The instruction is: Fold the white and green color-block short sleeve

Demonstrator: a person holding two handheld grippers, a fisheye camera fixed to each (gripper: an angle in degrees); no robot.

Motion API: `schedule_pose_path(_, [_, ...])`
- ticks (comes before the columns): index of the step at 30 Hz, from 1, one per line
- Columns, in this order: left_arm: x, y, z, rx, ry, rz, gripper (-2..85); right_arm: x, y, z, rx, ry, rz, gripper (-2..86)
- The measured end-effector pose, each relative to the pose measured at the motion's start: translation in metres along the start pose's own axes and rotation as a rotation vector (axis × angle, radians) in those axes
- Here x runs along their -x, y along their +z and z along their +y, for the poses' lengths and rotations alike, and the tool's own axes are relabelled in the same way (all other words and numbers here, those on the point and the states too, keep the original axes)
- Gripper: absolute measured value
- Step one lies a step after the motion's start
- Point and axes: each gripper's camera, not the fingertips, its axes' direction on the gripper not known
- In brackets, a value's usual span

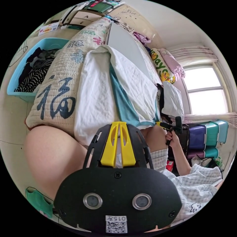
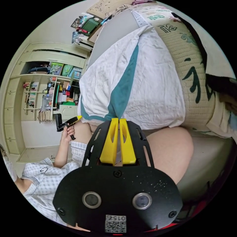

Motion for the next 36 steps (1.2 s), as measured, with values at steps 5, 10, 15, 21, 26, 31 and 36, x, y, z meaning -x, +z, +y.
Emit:
schedule_pose_path(5, [-0.005,0.01,-0.005,0.034,0.006,-0.016,0.2,0.004,0.04,-0.01,0.139,-0.037,0.105,-0.4])
schedule_pose_path(10, [-0.008,0.013,0.001,0.033,0.046,0.096,7.5,-0.006,0.052,-0.003,0.132,-0.045,0.059,0.0])
schedule_pose_path(15, [-0.019,0.022,0.0,0.049,0.059,0.053,5.5,-0.018,0.065,0.005,0.107,-0.032,-0.007,0.4])
schedule_pose_path(21, [-0.031,0.029,0.009,0.052,0.048,0.043,-0.1,-0.017,0.099,0.022,0.133,-0.051,0.031,0.2])
schedule_pose_path(26, [-0.041,0.026,0.028,0.016,0.017,0.068,-0.7,-0.03,0.117,0.049,0.093,-0.039,-0.011,-0.3])
schedule_pose_path(31, [-0.066,0.048,0.03,0.07,0.028,-0.027,-0.6,-0.029,0.161,0.058,0.152,-0.036,0.066,-0.1])
schedule_pose_path(36, [-0.087,0.058,0.043,0.065,0.025,-0.025,0.2,-0.027,0.204,0.073,0.178,-0.039,0.11,0.9])
